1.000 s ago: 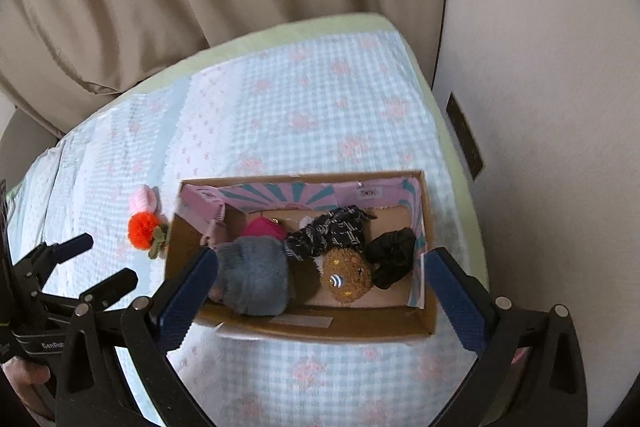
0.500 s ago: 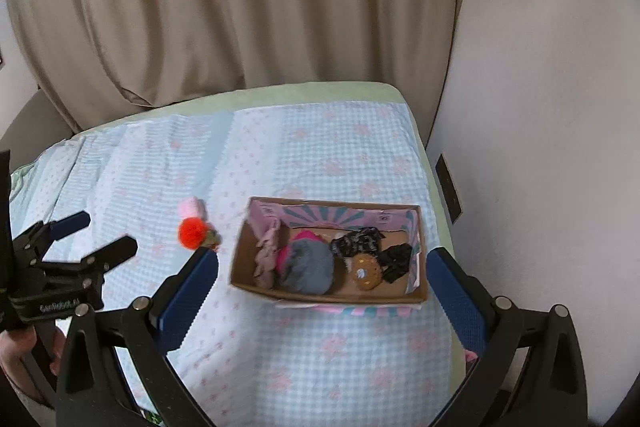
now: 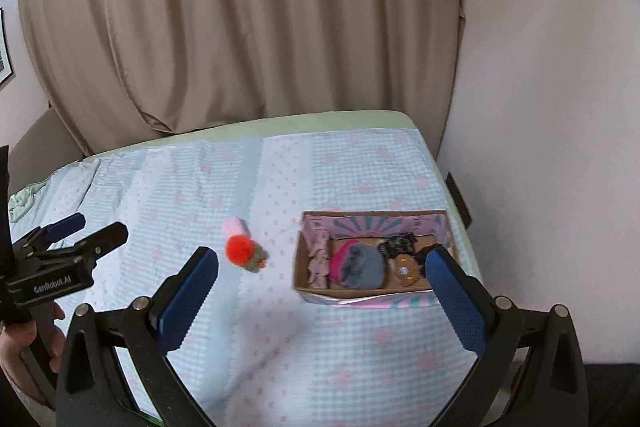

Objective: Organize soft objects
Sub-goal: 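Move both tools back toward the red pompom toy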

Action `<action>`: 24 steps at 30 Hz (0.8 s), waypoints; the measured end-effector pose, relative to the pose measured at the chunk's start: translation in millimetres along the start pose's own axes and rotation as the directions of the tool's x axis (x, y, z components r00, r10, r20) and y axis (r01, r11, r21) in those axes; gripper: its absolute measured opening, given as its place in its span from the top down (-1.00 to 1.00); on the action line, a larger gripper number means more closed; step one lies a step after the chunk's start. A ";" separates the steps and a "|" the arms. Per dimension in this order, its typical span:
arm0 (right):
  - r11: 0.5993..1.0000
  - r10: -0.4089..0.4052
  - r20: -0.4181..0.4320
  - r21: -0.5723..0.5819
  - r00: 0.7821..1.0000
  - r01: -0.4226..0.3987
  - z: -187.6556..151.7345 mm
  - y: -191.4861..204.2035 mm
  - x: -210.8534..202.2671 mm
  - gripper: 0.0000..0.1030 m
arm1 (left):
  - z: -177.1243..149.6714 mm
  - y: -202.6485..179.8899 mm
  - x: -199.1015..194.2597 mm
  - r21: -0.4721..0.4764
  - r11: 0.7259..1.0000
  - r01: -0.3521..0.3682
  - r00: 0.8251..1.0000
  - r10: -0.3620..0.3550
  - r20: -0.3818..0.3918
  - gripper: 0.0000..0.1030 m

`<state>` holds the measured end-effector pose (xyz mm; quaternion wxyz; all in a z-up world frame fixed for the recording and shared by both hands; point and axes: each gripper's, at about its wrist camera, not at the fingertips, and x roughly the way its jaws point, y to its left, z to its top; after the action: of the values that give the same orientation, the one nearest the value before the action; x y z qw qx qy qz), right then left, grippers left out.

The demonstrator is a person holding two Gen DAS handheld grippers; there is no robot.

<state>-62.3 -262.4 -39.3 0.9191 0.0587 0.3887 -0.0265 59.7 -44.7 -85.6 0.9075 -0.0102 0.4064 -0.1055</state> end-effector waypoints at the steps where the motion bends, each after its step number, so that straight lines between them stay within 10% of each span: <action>1: 1.000 0.013 0.001 0.007 1.000 -0.013 -1.6 9.6 1.5 -1.00 | 0.1 8.8 -0.2 -0.001 1.000 0.002 1.000 -0.002 -0.004 -0.99; 10: 0.998 0.046 -0.013 0.038 0.999 -0.045 -16.7 74.9 37.9 -1.00 | 7.4 83.5 34.9 0.018 0.999 0.042 0.996 -0.040 -0.080 -0.99; 24: 0.998 0.058 -0.114 0.006 0.992 -0.058 -29.1 135.7 180.6 -1.00 | 16.5 151.5 195.3 0.147 0.980 0.138 0.970 -0.104 -0.218 -0.99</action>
<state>55.6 -124.6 -177.1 0.8958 0.0724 0.4385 0.0033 226.1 63.3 -234.0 0.8494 0.0494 0.4885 -0.1936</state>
